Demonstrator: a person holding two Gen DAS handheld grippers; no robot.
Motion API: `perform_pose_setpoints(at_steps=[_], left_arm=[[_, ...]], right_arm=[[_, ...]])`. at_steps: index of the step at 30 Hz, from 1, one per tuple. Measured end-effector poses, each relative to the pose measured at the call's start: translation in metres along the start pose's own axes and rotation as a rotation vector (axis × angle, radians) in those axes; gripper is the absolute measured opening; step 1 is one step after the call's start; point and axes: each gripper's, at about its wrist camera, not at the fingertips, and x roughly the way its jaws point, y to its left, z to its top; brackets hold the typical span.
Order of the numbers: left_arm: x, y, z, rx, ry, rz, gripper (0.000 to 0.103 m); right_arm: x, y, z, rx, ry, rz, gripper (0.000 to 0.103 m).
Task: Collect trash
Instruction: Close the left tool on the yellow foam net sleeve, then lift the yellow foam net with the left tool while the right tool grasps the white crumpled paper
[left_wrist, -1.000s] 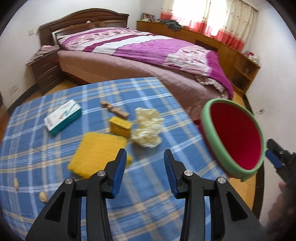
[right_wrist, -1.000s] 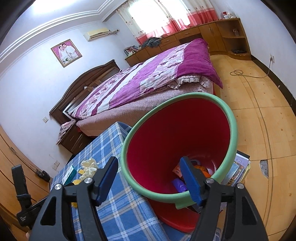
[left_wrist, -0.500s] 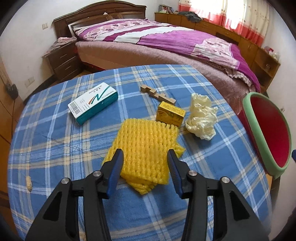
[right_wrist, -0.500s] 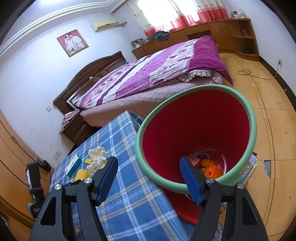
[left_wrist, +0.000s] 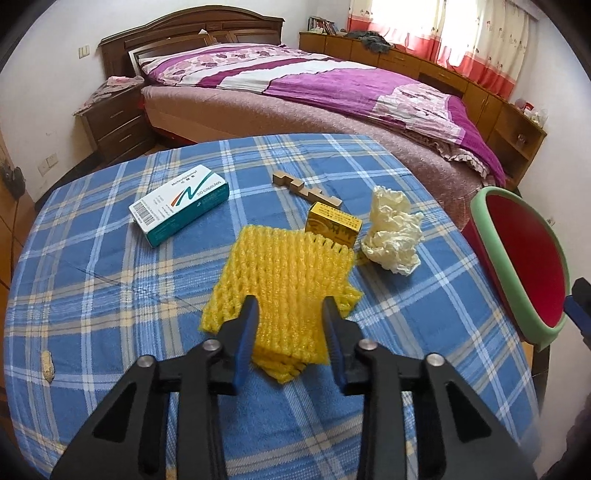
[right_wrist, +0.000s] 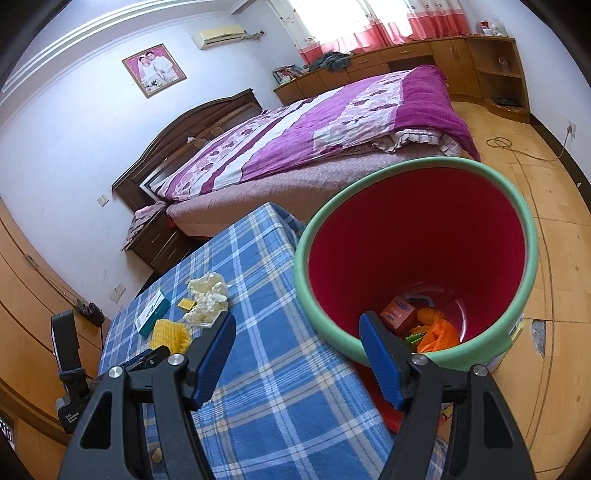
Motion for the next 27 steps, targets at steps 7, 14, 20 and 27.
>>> perform_pose_setpoints(at_steps=[7,14,20,27], left_arm=[[-0.009,0.01,-0.001,-0.047,-0.007,-0.06,0.012],[-0.04,0.021,0.003,-0.084,-0.088,-0.106,0.012],[-0.06,0.04,0.006,-0.144,-0.135,-0.113,0.012],[-0.06,0.071,0.002,-0.226,-0.142,-0.051,0.012]], right_arm=[[0.003,0.013,-0.004,-0.026,0.016,0.014,0.072],[0.005,0.03,-0.009,-0.059,0.033,0.025,0.072],[0.012,0.045,-0.015,-0.09,0.056,0.041,0.072],[0.03,0.068,-0.016,-0.143,0.092,0.067,0.072]])
